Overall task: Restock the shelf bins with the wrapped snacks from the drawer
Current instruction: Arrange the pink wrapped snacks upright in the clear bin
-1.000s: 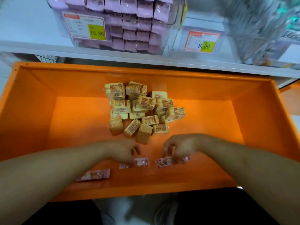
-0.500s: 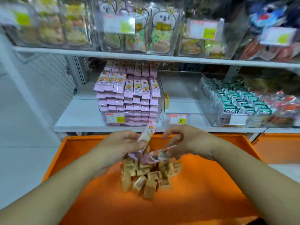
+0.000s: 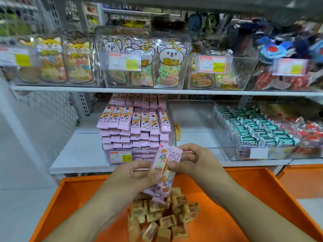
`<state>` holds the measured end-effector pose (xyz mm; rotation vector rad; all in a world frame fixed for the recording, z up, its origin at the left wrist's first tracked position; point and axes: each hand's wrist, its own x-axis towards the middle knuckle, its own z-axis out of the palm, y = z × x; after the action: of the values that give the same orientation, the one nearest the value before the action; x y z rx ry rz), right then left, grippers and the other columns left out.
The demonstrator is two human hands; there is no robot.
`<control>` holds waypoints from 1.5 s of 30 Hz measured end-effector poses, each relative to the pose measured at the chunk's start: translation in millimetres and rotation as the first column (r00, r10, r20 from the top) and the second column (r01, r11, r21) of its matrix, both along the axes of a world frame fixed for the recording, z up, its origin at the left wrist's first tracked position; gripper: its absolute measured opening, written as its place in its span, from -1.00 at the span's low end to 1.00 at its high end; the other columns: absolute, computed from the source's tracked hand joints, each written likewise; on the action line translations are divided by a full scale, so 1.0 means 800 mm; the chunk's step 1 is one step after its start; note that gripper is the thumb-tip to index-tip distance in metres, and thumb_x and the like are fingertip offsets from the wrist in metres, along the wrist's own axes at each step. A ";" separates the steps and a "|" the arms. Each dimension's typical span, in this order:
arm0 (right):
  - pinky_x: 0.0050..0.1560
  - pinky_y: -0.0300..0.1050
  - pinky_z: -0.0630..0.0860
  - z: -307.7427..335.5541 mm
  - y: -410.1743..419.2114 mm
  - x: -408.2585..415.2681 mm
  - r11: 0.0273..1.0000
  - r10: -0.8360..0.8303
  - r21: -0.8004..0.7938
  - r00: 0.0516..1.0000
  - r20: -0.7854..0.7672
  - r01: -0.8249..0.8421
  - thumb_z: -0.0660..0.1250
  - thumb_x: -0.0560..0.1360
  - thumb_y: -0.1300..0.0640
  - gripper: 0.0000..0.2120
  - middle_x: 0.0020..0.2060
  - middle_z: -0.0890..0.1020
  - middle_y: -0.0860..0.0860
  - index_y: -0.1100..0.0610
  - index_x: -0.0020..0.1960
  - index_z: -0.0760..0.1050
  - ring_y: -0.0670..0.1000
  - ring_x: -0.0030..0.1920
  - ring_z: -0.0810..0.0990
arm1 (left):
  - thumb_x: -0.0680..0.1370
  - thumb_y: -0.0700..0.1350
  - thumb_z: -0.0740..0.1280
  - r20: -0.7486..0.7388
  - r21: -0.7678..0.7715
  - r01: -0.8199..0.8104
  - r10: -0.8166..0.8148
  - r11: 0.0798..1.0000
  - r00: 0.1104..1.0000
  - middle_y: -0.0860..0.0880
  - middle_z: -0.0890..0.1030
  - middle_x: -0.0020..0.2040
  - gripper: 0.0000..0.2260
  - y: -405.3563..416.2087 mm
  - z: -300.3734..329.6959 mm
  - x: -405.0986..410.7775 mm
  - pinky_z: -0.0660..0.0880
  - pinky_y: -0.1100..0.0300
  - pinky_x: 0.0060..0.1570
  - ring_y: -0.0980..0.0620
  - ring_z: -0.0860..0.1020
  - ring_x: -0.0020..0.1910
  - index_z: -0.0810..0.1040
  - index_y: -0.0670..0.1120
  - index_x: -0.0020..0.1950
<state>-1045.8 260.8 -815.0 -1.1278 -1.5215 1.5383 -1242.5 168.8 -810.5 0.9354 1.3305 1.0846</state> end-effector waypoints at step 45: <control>0.18 0.26 0.64 0.042 -0.026 -0.048 0.978 0.115 0.179 0.993 -0.025 -0.109 0.58 0.47 0.27 -0.48 0.03 0.72 0.22 -0.17 0.28 0.56 0.22 0.07 0.71 | 0.46 -0.13 0.61 -0.439 0.340 -0.031 0.188 0.940 0.878 0.29 0.65 0.19 -0.29 0.001 0.052 -0.035 0.62 0.11 0.20 0.23 0.65 0.17 0.40 0.43 0.43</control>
<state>-1084.5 239.9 -781.4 -0.9231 -1.6866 1.4543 -1270.4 169.7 -768.6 1.4501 1.6412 1.2395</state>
